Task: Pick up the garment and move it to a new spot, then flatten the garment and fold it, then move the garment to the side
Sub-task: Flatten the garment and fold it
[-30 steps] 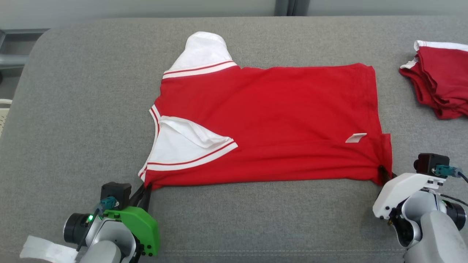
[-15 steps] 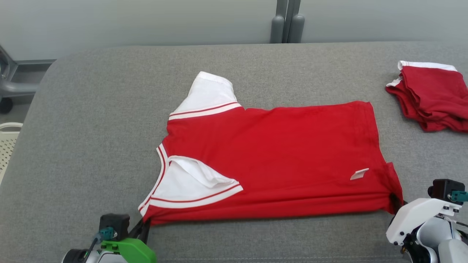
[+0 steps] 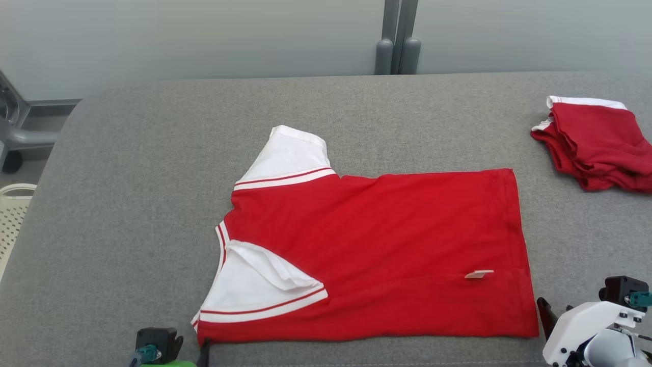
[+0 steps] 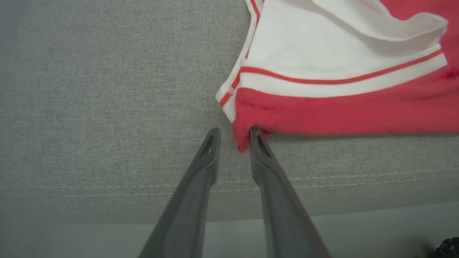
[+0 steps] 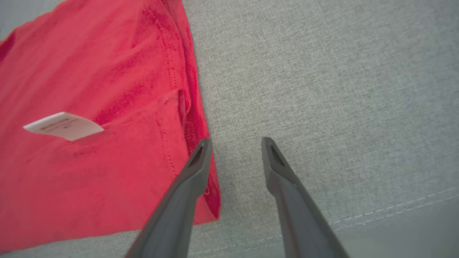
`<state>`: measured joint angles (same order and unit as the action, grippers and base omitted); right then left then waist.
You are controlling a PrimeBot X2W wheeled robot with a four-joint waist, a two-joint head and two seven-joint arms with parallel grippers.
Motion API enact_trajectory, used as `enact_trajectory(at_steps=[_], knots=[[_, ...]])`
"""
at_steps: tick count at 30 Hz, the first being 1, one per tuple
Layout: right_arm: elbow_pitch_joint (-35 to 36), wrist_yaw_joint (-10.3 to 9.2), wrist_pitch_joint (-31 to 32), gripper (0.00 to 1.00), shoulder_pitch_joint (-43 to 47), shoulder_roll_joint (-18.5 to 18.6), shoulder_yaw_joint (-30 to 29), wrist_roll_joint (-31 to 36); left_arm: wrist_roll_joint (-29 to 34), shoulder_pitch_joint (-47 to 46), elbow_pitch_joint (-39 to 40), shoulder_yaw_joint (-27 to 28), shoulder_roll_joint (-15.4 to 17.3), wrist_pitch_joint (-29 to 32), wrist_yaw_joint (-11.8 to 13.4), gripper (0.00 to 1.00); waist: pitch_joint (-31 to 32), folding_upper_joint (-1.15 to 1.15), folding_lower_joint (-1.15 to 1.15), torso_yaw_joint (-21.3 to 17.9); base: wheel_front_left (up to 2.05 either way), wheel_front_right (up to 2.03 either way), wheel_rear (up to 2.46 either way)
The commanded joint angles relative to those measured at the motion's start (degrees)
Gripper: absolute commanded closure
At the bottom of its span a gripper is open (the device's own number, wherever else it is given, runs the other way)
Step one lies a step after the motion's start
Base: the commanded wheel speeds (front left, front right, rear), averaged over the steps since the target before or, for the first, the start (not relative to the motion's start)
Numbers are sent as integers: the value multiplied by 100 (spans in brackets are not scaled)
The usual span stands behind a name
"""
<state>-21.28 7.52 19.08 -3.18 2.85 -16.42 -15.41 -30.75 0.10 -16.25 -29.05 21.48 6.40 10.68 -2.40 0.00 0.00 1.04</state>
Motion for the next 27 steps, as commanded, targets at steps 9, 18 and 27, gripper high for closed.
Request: enact_trajectory(at_steps=[9,18,27], knots=[[98,-6,-247,0,206,15,-18,-91,-152,120,-104,221,-8,-485,-26,0,204,0,0,2,0,0,0],[331,-6,-916,0,320,13,103,-368,-317,-28,54,756,-185,-1710,88,0,341,0,0,53,0,0,0],[516,-7,-2085,0,244,15,822,-690,-117,93,653,1364,-607,-2168,-222,0,534,0,0,63,0,0,0]])
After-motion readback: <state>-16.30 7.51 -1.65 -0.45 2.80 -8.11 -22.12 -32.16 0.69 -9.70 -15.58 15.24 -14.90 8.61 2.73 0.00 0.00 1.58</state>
